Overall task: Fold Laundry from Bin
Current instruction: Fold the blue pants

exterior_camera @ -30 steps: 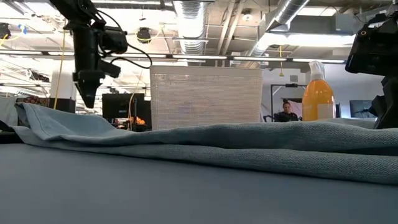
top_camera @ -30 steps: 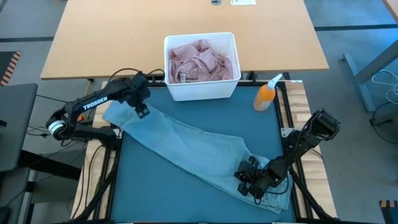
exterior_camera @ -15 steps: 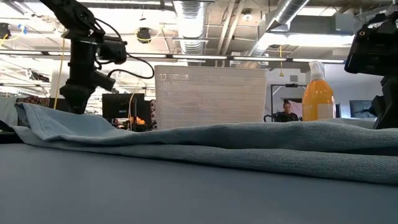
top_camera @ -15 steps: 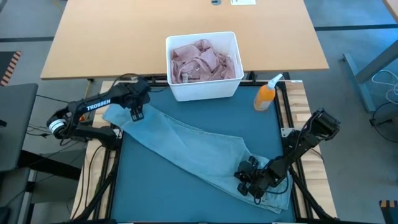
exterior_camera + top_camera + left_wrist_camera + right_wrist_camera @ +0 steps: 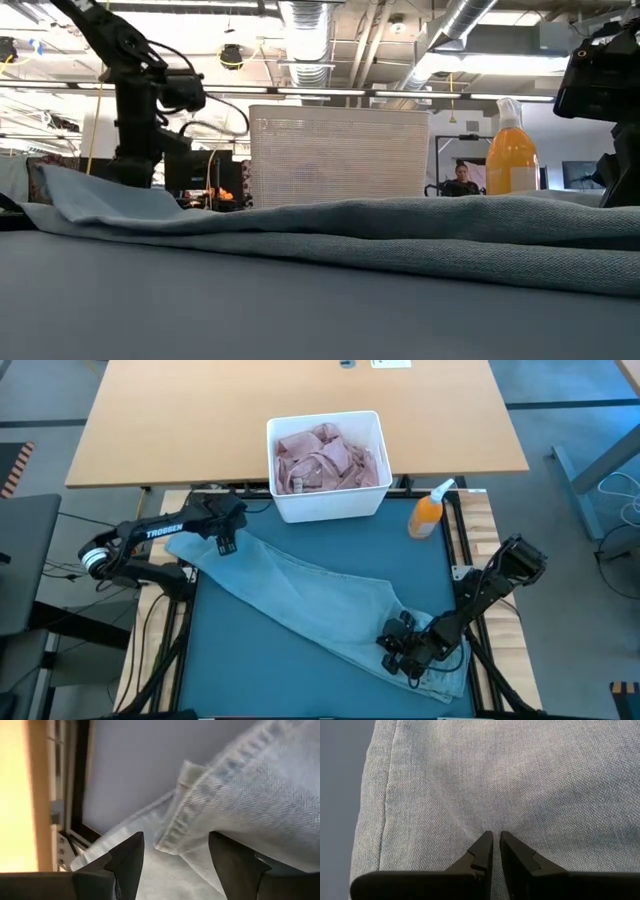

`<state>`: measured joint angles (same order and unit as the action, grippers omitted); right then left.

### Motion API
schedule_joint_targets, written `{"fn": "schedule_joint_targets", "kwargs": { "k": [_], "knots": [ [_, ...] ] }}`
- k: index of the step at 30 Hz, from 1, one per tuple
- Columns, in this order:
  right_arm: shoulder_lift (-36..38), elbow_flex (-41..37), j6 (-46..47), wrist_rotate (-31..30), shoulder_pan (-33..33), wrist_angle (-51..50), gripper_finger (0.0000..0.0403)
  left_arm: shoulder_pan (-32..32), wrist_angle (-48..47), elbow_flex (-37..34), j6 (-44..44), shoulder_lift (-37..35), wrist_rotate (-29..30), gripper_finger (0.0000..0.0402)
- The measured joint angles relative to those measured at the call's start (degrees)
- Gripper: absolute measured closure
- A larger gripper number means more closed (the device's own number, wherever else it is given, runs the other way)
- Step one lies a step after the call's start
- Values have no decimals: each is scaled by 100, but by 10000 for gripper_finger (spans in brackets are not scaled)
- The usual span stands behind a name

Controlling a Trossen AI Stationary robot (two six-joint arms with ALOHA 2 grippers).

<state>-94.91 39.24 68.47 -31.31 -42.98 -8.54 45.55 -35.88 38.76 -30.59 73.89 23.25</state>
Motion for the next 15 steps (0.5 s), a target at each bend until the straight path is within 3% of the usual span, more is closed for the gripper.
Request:
{"fn": "schedule_joint_targets", "kwargs": {
  "k": [4,10,15],
  "knots": [
    [0,1,-58,-4,0,9,338,28,229,0,288,549,-194,220],
    [0,0,-105,-6,0,68,338,-174,-34,301,912,1334,25,379],
    [0,2,-151,-7,0,48,338,-425,-600,767,958,1236,129,397]
  ]
}}
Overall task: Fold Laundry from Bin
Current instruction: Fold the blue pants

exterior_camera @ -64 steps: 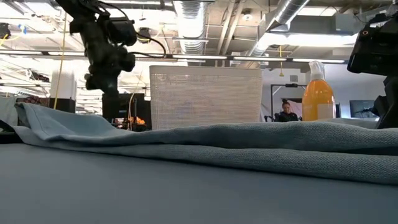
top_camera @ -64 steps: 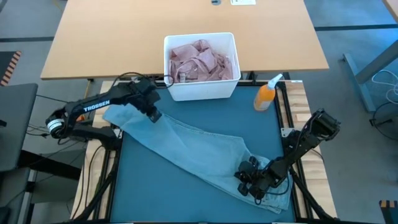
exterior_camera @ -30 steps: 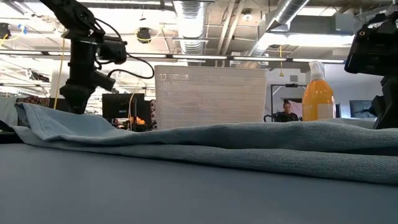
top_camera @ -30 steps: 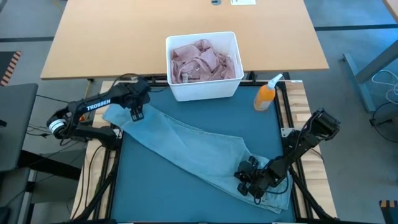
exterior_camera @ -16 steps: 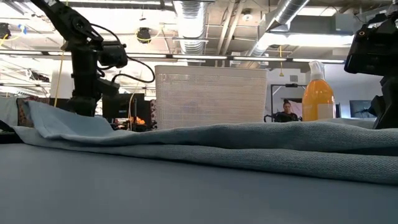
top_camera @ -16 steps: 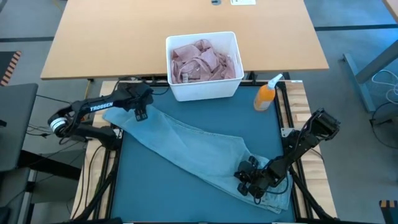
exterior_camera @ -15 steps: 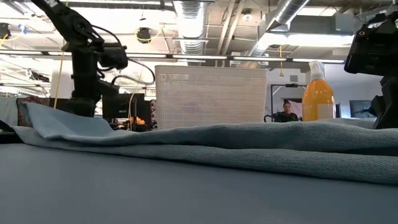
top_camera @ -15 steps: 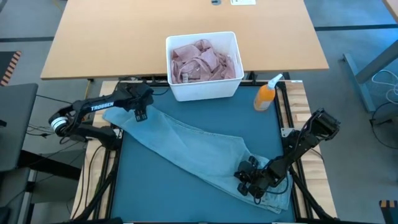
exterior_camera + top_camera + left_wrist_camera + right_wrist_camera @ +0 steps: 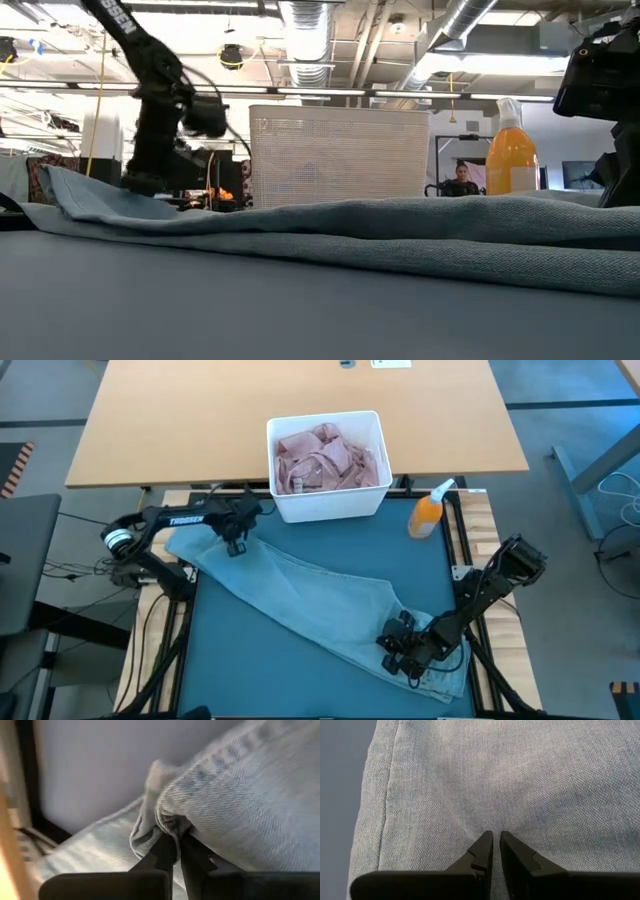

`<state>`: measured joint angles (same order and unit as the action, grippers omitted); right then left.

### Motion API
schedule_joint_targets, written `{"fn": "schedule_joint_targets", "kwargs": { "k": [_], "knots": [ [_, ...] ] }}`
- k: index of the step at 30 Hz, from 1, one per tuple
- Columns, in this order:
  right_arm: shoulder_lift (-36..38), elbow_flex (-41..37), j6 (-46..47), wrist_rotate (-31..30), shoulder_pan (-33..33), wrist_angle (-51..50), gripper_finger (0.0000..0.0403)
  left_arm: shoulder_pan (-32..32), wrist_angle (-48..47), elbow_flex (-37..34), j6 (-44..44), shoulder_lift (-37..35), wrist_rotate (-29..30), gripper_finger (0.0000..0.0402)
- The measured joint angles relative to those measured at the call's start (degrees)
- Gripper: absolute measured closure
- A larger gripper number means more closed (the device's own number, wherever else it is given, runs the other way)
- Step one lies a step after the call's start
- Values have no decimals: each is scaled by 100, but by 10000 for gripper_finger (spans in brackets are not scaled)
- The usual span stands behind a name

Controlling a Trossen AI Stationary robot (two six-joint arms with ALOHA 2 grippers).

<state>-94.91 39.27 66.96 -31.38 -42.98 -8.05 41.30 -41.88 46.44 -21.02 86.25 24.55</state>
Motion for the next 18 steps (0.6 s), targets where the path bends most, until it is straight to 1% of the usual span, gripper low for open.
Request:
{"fn": "schedule_joint_targets", "kwargs": {
  "k": [6,11,14,18],
  "knots": [
    [0,0,-12,-4,0,-7,338,-133,-532,756,-28,-698,168,400],
    [0,0,-77,-14,0,-21,338,-111,-605,1376,-62,-1265,172,401],
    [0,0,-95,-22,0,-22,338,-84,-663,1639,-94,-1435,298,401],
    [0,0,-103,-26,0,-22,338,-84,-792,1711,24,-1404,146,401]
  ]
}}
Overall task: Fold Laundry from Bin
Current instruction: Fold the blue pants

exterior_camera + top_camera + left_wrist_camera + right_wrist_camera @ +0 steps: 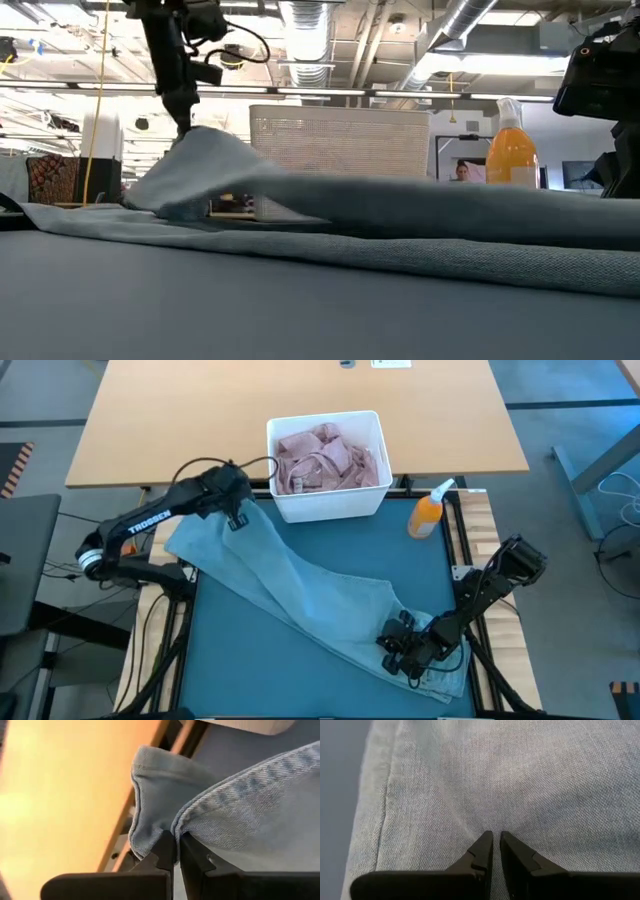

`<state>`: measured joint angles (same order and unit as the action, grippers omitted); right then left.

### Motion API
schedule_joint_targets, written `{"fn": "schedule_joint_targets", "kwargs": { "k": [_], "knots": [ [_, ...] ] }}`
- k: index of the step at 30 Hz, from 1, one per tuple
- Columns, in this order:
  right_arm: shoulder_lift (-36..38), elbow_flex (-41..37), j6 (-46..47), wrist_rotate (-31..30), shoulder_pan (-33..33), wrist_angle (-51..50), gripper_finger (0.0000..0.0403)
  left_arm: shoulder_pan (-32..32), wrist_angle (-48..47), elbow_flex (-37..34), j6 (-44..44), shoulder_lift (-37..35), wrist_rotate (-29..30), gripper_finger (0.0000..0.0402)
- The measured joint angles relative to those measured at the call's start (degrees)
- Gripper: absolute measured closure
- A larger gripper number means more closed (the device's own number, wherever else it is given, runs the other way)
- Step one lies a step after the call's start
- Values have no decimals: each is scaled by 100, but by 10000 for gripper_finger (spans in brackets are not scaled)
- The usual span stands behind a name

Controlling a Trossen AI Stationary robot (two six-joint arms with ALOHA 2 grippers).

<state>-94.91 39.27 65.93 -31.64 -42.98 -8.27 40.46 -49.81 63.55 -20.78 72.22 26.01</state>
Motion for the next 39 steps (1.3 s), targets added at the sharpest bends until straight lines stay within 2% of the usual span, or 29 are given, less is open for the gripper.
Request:
{"fn": "schedule_joint_targets", "kwargs": {
  "k": [6,13,17,20,23,26,29,31,33,39],
  "knots": [
    [0,0,0,-2,0,4,338,-38,-1348,109,36,301,309,401],
    [-2,2,2,-43,33,30,338,-126,-2625,1022,47,475,875,401],
    [0,4,37,-37,93,33,338,-128,-2791,1456,-107,475,743,401],
    [0,4,14,1,128,32,338,-69,-2995,1479,-182,609,297,401],
    [3,6,-60,14,154,24,338,47,-3248,1338,-98,1066,23,401],
    [71,99,-422,26,155,-18,338,126,-3284,1201,-3,1702,370,401],
    [204,269,-788,45,162,-257,338,185,-3240,1187,152,2348,1221,401],
    [337,414,-884,45,163,-486,338,198,-3231,1214,179,2572,1608,393],
    [448,531,-885,37,162,-818,338,215,-3326,1215,95,2639,1754,376],
    [575,669,-926,6,348,-1390,338,195,-3725,1428,118,2363,1702,295]
  ]
}}
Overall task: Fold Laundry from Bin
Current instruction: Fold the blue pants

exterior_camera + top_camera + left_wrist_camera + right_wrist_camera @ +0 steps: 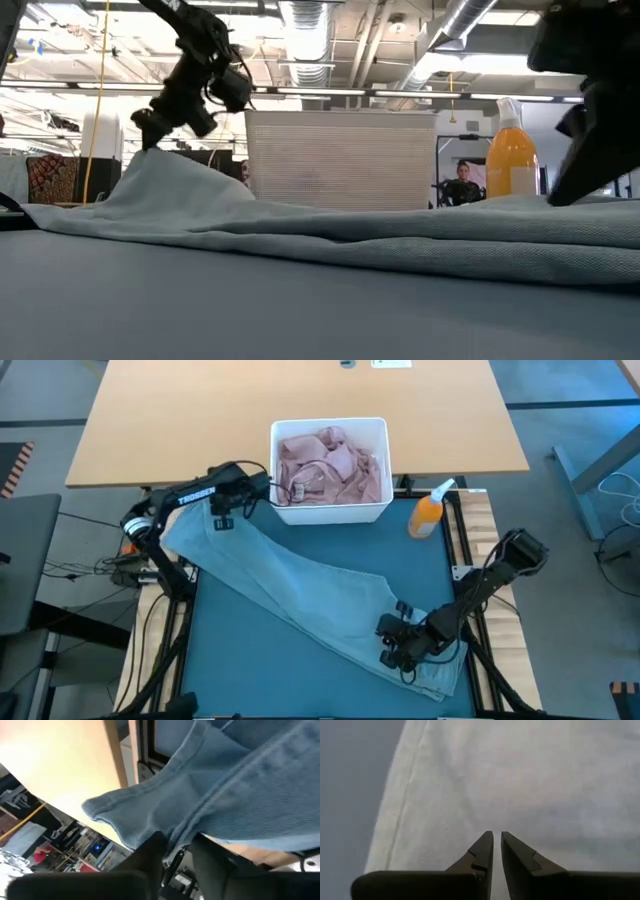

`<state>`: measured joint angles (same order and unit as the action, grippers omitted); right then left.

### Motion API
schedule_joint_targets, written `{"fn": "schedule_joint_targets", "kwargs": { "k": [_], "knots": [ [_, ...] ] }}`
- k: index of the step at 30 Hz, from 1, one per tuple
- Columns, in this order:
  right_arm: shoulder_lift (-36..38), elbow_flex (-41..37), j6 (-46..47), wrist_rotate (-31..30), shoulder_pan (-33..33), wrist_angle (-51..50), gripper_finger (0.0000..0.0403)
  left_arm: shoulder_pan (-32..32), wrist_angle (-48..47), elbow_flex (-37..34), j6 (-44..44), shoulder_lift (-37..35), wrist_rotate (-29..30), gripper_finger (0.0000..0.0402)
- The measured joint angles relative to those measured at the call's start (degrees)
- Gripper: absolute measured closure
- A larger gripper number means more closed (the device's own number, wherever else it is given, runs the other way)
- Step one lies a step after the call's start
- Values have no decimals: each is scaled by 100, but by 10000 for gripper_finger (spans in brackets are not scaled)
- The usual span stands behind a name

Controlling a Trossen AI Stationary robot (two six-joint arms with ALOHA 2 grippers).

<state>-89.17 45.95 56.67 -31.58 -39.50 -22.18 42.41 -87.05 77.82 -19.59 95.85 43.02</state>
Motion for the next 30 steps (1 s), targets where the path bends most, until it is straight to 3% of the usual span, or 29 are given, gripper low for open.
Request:
{"fn": "schedule_joint_targets", "kwargs": {
  "k": [5,12,14,17,19,22,27,30],
  "knots": [
    [-4,-7,-377,-15,241,245,338,-41,-322,118,124,-475,-400,237],
    [-4,-4,-1638,-47,675,1308,338,-127,-316,124,-198,-1158,-745,223],
    [-3,-2,-1946,-42,805,1608,338,-127,-314,122,-278,-1254,-1772,224],
    [-13,-2,-2279,1,953,1867,338,-247,-166,-80,-551,-1414,-3917,230],
    [-13,-2,-2375,2,1002,1903,338,-536,90,-370,-716,-1527,-4420,239],
    [-13,-2,-2394,4,1012,1919,338,-1130,492,-992,-864,-1636,-4033,257],
    [-13,0,-2387,18,942,1924,338,-1704,1186,-2022,-541,-1595,-2114,280],
    [-13,0,-2374,23,923,1926,338,-1740,1731,-2588,-629,-1595,-1641,285]
  ]
}}
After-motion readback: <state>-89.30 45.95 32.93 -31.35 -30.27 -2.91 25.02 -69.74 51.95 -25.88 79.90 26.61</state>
